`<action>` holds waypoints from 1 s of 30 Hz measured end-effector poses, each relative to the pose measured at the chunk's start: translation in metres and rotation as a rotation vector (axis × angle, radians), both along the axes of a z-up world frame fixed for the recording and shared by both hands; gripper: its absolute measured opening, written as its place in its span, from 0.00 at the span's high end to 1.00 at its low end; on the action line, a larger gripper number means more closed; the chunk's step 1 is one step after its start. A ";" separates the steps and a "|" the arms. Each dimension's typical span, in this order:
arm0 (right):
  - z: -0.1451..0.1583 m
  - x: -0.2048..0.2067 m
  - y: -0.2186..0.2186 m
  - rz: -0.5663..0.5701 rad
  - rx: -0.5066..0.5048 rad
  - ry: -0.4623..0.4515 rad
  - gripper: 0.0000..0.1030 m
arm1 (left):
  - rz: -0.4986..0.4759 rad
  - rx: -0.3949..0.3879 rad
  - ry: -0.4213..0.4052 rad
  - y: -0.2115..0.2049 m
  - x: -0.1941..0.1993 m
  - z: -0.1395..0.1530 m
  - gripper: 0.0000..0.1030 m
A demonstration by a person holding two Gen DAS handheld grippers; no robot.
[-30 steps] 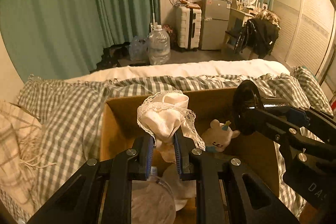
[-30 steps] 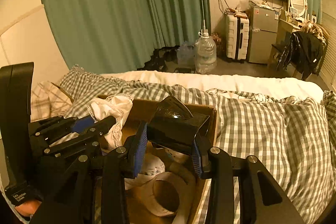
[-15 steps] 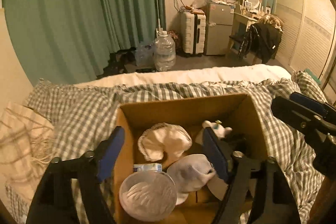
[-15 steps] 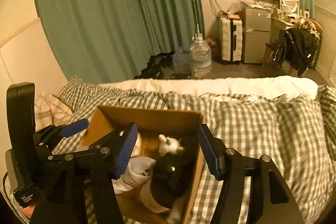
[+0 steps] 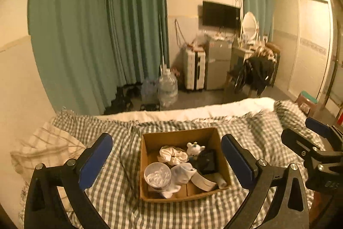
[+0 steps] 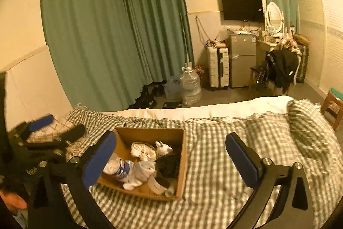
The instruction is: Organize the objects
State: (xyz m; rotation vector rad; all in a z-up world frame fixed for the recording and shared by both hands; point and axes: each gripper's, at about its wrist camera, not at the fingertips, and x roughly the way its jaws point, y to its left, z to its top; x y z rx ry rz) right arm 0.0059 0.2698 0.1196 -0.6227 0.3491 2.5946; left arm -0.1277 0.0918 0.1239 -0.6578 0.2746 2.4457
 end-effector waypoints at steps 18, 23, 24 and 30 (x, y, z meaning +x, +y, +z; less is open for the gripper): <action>-0.009 0.114 -0.082 -0.022 0.236 0.043 0.00 | 0.075 0.106 0.132 -0.071 0.127 -0.031 0.00; -0.046 0.117 -0.085 -0.042 0.254 0.039 0.00 | 0.093 0.122 0.085 -0.072 0.128 -0.068 0.00; -0.051 0.114 -0.086 -0.042 0.266 0.031 0.00 | 0.094 0.116 0.083 -0.071 0.128 -0.075 0.00; -0.075 0.101 -0.081 -0.032 0.270 0.005 0.00 | 0.113 0.078 0.060 -0.071 0.123 -0.104 0.00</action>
